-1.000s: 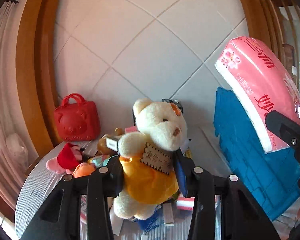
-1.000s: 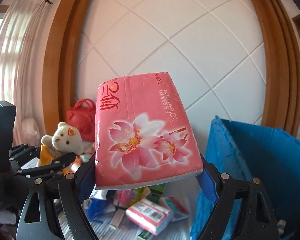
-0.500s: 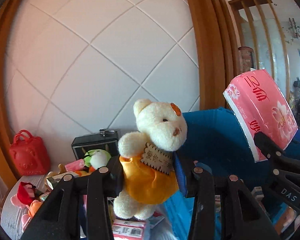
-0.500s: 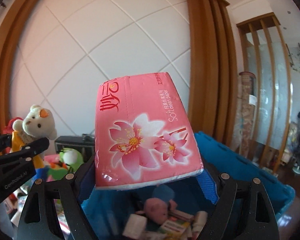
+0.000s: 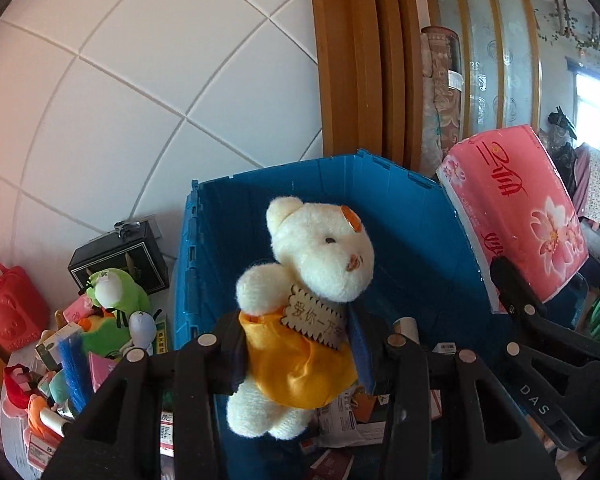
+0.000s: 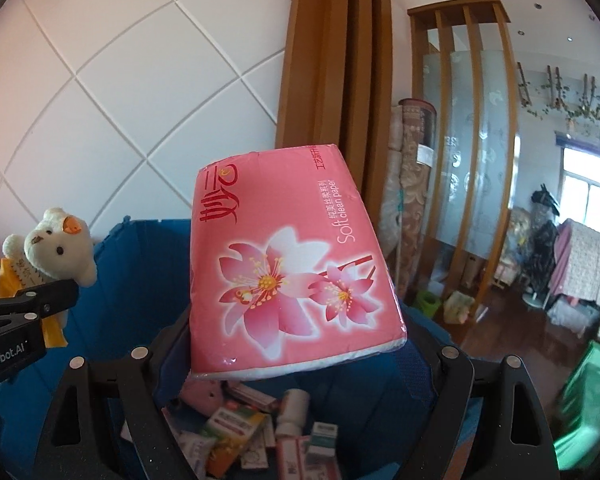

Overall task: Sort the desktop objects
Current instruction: 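Carry teddy bear and tissue pack into the blue crate and open both tools, then return both tools from the crate to the pile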

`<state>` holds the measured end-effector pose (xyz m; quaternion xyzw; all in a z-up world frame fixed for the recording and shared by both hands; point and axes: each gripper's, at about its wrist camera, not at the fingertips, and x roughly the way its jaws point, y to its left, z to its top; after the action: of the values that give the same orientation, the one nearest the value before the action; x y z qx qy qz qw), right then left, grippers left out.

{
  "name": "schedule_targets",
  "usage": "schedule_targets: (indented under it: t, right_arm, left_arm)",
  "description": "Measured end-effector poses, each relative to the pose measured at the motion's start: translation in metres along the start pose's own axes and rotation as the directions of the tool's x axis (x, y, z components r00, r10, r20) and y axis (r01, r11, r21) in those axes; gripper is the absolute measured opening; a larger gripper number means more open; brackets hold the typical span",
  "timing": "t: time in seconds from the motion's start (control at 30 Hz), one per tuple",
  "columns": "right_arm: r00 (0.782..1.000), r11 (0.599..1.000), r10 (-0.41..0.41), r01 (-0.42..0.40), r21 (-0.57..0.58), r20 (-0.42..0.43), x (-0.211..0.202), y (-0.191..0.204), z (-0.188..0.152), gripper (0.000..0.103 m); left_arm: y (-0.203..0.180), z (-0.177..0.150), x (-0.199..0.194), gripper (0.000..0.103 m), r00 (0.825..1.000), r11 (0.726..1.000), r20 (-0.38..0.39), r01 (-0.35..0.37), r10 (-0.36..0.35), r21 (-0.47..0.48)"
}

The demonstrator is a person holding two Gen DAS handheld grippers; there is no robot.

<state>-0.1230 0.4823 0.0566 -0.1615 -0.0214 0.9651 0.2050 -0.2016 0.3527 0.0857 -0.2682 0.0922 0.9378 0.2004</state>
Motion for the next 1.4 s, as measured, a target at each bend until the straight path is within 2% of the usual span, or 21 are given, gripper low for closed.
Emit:
schedule_targets:
  t: [0.17,0.37,0.5,0.7,0.77,0.97,1.4]
  right_arm:
    - [1.000,1.000,-0.016,0.016,-0.017,-0.025,0.004,-0.002,-0.004,0.087]
    - [0.998,0.999,-0.032,0.030,-0.040,-0.046,0.013,-0.003,-0.009,0.087]
    - [0.997,0.999,-0.036,0.034,-0.037,-0.066,0.021,-0.006,-0.012,0.088]
    - [0.997,0.999,-0.042,0.041,-0.023,-0.065,0.028,-0.009,-0.010,0.093]
    - [0.997,0.999,-0.050,0.049,-0.022,-0.057,0.027,-0.008,-0.009,0.102]
    - [0.997,0.997,-0.063,0.062,-0.038,-0.036,0.022,-0.004,-0.009,0.103]
    - [0.997,0.997,-0.060,0.058,-0.048,-0.045,0.013,0.000,-0.012,0.103]
  left_arm:
    - [-0.009,-0.004,0.007,0.041,1.000,1.000,-0.018,0.012,-0.012,0.020]
    - [-0.015,-0.004,0.015,0.043,0.998,0.999,-0.058,-0.003,0.005,0.040]
    - [-0.015,-0.004,0.019,0.051,0.996,0.999,-0.086,-0.007,0.010,0.040]
    - [-0.010,-0.006,0.023,0.053,0.994,1.000,-0.112,0.006,-0.003,0.024]
    - [-0.010,-0.008,0.023,0.053,0.993,1.000,-0.119,0.013,-0.010,0.022]
    - [-0.011,-0.016,0.028,0.053,0.990,1.000,-0.141,0.017,-0.014,0.018]
    - [0.015,-0.026,-0.007,0.053,1.000,0.999,-0.019,0.016,-0.017,-0.037]
